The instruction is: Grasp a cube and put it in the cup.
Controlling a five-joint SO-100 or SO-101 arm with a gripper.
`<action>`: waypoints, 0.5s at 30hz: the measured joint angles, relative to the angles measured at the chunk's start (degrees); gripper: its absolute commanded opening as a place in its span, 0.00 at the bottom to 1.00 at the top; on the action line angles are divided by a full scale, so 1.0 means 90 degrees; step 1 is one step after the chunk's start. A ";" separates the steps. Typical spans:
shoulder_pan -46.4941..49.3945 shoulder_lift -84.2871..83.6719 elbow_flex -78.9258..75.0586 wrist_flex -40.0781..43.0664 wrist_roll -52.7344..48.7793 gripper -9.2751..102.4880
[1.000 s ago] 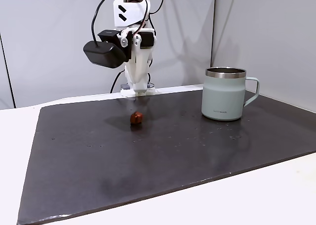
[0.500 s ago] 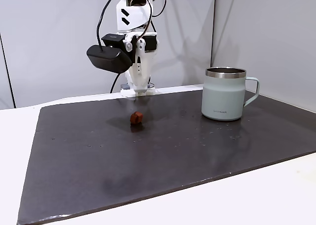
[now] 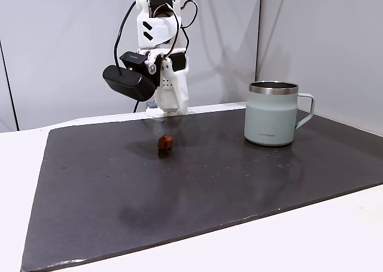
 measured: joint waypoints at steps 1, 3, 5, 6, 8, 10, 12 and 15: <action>0.0000 -0.0068 0.0000 0.0000 0.0000 0.32; 0.0029 -0.0215 0.0000 -0.0029 0.0000 0.32; 0.0049 -0.0381 0.0000 -0.0088 0.0000 0.32; 0.0059 -0.0469 0.0000 -0.0127 0.0000 0.32; 0.0059 -0.0664 0.0000 -0.0195 0.0000 0.32; 0.0078 -0.0830 0.0000 -0.0283 0.0000 0.32; 0.0098 -0.0947 0.0000 -0.0352 0.0000 0.31; 0.0146 -0.1094 0.0000 -0.0449 0.0000 0.31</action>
